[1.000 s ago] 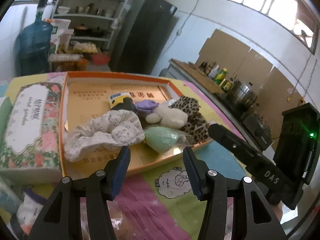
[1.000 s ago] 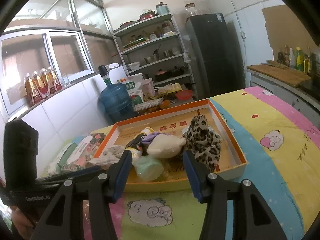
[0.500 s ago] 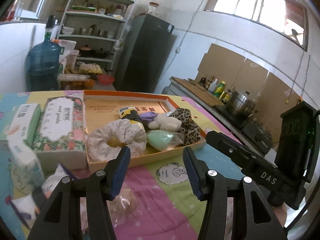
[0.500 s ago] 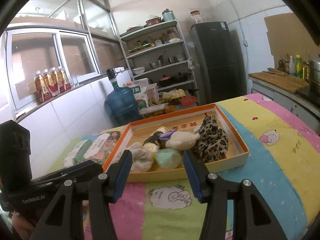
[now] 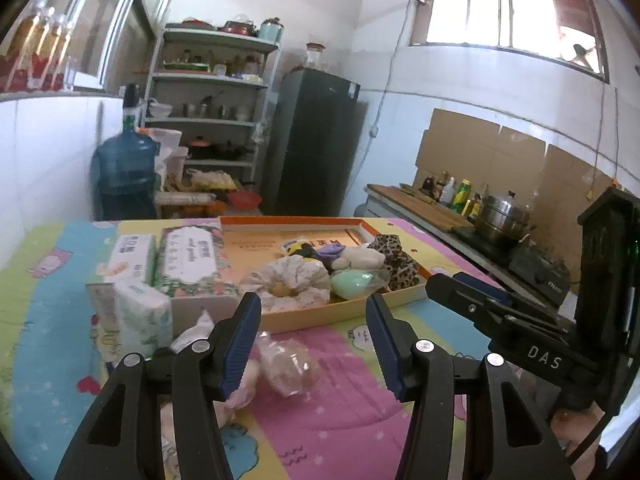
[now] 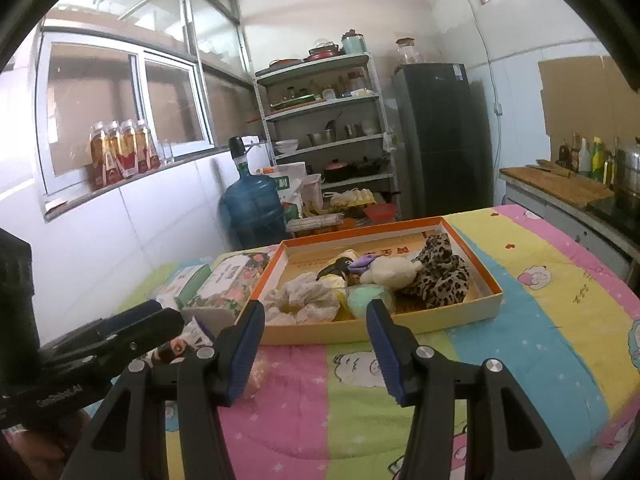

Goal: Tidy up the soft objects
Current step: 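Withdraw both grippers from the box toward the remaining pile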

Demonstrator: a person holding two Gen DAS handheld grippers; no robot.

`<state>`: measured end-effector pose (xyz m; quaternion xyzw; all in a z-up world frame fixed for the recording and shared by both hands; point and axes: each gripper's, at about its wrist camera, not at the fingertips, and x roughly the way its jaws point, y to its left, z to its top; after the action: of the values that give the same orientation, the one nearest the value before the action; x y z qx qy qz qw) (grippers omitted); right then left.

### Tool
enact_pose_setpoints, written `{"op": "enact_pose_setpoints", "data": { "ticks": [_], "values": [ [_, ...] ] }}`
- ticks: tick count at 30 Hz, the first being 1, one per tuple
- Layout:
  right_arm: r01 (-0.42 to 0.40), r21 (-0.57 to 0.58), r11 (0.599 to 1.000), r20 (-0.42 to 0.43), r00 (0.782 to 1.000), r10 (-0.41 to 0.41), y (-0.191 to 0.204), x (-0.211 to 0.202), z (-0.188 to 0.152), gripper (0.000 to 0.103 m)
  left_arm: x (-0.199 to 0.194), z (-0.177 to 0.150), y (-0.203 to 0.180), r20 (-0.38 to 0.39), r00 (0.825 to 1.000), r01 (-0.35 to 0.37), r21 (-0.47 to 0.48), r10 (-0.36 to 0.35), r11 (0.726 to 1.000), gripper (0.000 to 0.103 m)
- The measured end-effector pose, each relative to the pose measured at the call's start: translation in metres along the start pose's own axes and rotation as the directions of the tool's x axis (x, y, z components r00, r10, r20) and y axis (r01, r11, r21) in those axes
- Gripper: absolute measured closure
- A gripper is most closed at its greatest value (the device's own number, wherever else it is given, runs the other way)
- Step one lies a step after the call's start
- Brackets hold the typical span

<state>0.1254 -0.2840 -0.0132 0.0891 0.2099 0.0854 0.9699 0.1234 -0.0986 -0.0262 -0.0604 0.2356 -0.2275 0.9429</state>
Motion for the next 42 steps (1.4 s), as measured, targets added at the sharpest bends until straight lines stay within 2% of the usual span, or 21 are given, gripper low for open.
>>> {"op": "enact_pose_setpoints", "data": {
  "ticks": [10,23,35,42],
  "values": [
    [-0.019,-0.046,0.999,-0.008,1.0,0.019,0.033,-0.015,-0.017,0.05,-0.044,-0.015,0.019,0.05,0.998,-0.044,-0.021,0.045,0.999,0.047],
    [-0.07,-0.082,0.994,-0.036,0.997,0.067,0.067,-0.019,-0.032,0.05,-0.087,-0.037,0.057,0.093,0.984,-0.148,-0.07,0.155,0.986,0.047],
    [-0.086,-0.105,0.991,-0.062,0.995,0.08,0.08,-0.013,-0.04,0.05,-0.093,-0.049,0.07,0.083,0.981,-0.166,-0.076,0.172,0.983,0.047],
    [-0.087,-0.088,0.992,-0.136,0.988,0.075,0.077,0.016,-0.054,0.05,-0.084,-0.056,0.08,0.062,0.983,-0.165,-0.093,0.171,0.982,0.047]
  ]
}}
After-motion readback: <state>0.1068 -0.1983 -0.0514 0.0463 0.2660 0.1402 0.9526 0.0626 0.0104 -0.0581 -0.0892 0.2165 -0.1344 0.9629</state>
